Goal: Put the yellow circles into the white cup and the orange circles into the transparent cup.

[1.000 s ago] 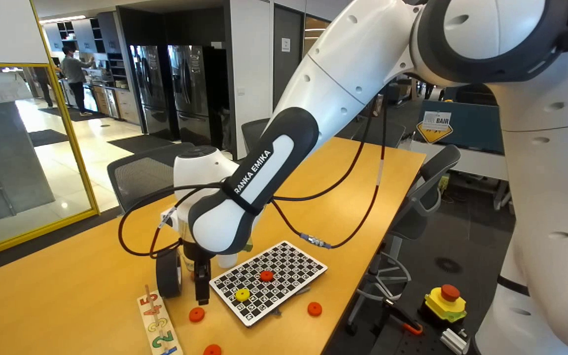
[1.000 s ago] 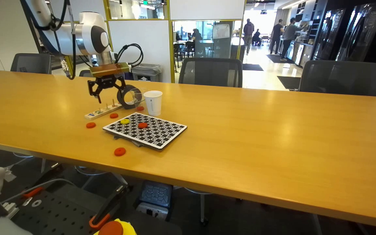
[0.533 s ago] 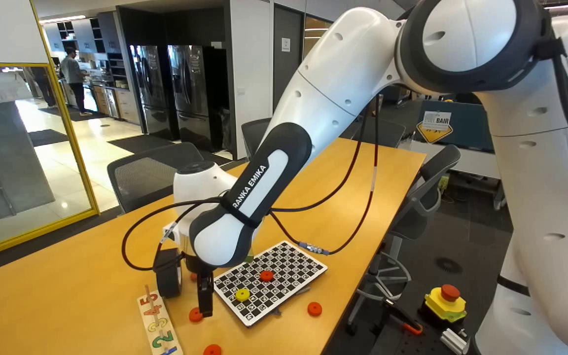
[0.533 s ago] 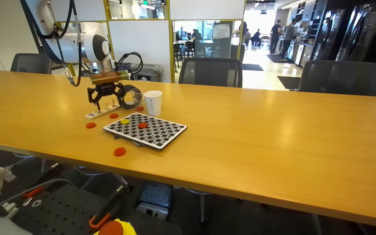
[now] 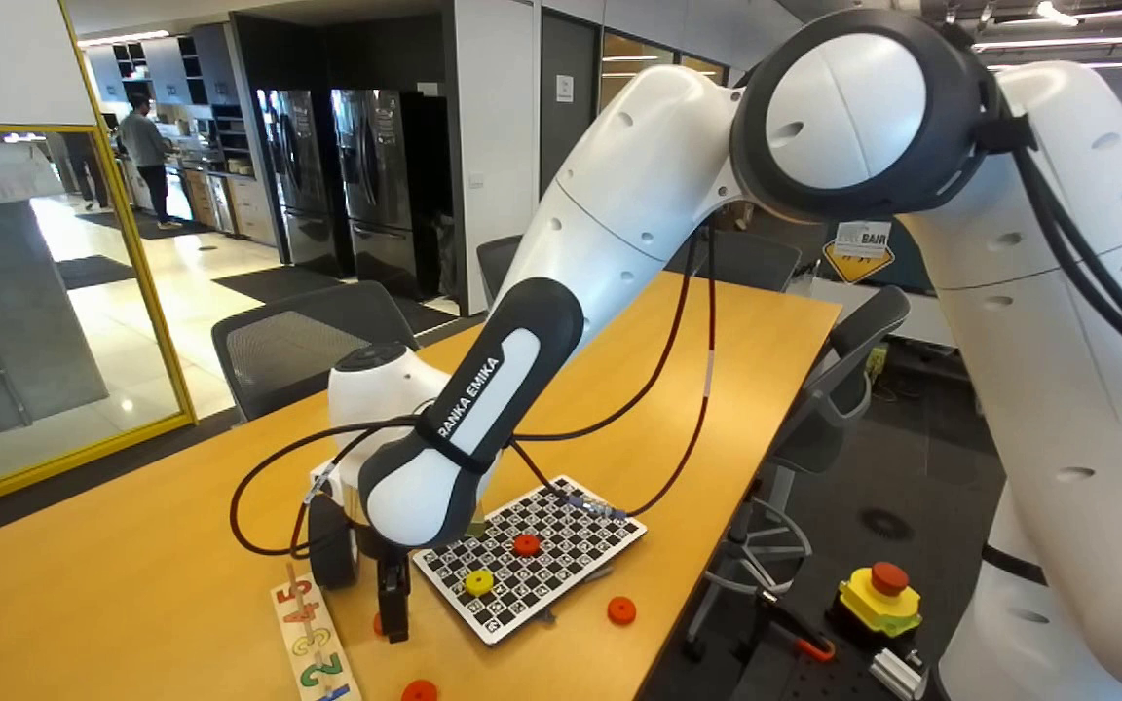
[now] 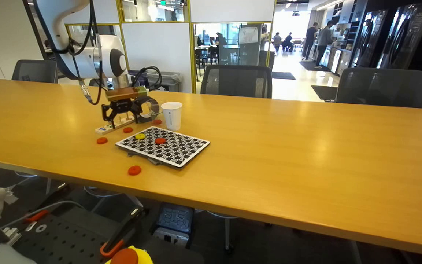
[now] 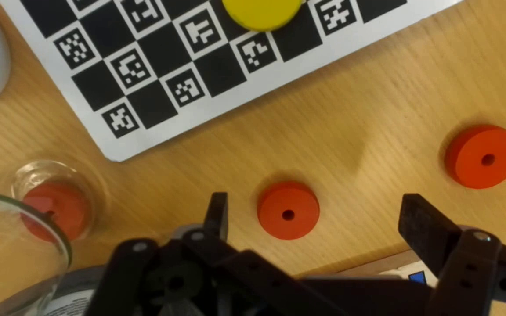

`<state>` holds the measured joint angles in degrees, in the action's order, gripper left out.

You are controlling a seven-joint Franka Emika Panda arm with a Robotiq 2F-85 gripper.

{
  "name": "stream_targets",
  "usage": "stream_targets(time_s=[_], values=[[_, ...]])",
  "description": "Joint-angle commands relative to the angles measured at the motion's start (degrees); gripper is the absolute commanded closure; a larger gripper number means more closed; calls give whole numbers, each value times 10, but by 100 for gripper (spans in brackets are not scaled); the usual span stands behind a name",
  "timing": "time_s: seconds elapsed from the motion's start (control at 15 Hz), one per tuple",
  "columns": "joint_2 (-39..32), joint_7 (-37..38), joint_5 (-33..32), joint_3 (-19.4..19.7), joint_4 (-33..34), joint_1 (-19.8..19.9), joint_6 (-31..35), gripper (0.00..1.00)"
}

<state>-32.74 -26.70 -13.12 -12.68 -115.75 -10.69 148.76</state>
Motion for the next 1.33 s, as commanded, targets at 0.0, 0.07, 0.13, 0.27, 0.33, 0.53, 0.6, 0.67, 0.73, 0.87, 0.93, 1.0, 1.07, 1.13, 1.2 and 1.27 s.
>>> stream_targets(time_s=[0.0, 0.07, 0.13, 0.27, 0.33, 0.53, 0.6, 0.67, 0.73, 0.87, 0.93, 1.0, 1.07, 1.13, 1.2, 1.27], values=[[-31, 19, -17, 9, 40, -12, 2, 0], [-38, 17, -15, 8, 48, -10, 0, 0], [-44, 17, -14, 8, 53, -10, 0, 0], [-54, 18, -14, 9, 64, -11, -1, 0], [-57, 19, -14, 9, 67, -11, 0, 0], [-64, 20, -14, 9, 72, -10, 2, 0], [-64, 22, -15, 10, 72, -11, 3, 0], [-63, 25, -16, 12, 71, -12, 5, 0], [-62, 30, -15, 13, 70, -13, 5, 0], [-60, 31, -16, 13, 67, -13, 7, 26], [-59, 34, -17, 14, 66, -14, 7, 34], [-58, 37, -19, 16, 65, -16, 6, 42], [-56, 40, -20, 17, 64, -18, 6, 51], [-55, 43, -21, 18, 63, -19, 6, 58], [-54, 47, -23, 20, 63, -21, 5, 65], [-53, 51, -24, 21, 63, -21, 4, 73]])
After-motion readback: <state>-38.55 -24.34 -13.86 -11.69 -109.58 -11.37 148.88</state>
